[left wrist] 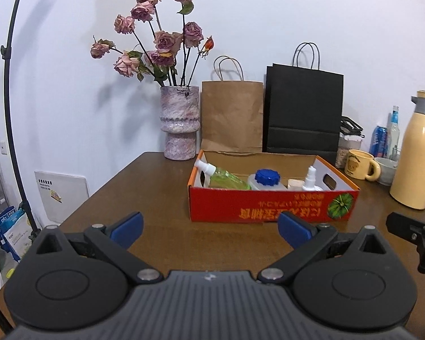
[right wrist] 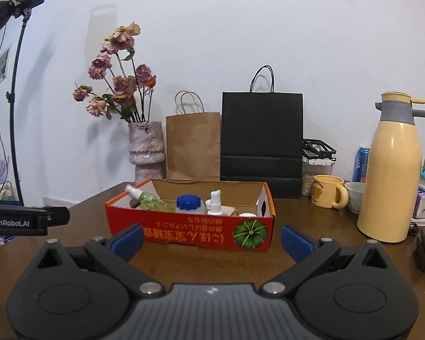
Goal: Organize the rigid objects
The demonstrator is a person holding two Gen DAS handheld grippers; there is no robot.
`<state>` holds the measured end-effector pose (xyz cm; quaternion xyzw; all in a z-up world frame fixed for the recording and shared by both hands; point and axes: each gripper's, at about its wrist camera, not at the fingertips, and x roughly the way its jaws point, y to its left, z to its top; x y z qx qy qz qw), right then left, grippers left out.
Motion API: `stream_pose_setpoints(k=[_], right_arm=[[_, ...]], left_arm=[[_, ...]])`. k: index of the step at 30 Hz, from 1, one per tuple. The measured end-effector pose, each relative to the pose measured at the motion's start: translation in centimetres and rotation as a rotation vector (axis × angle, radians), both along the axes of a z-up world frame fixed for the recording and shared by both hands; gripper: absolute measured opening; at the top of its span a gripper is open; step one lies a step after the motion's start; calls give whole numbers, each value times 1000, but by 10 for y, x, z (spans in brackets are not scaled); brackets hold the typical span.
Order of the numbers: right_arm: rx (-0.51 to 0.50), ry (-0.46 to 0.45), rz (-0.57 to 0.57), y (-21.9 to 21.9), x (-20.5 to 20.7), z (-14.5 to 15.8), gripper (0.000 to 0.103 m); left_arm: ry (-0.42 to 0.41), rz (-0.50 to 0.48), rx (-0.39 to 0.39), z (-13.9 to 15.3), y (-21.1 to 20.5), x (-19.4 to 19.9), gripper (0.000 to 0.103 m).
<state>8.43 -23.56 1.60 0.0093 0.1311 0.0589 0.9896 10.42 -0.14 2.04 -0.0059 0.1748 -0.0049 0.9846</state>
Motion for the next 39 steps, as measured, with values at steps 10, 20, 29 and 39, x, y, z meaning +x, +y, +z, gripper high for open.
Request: stream_pose_setpoints(k=[10,20,29,39], right_arm=[[0,3,10,4,-21,-2,103],[-2,0,11,5,-22,-1,103],[-2,4,11,6,-21,-1,103],[-3,6,10,7,-21,-2,103]], left_arm=[[5,-16,1,-5,-1,-21,103],[2,-14,-2,-5,0,-24,103],[1,-16,-1,-6,1,-24,103],[1,-16,0,-5,0,-22,103]])
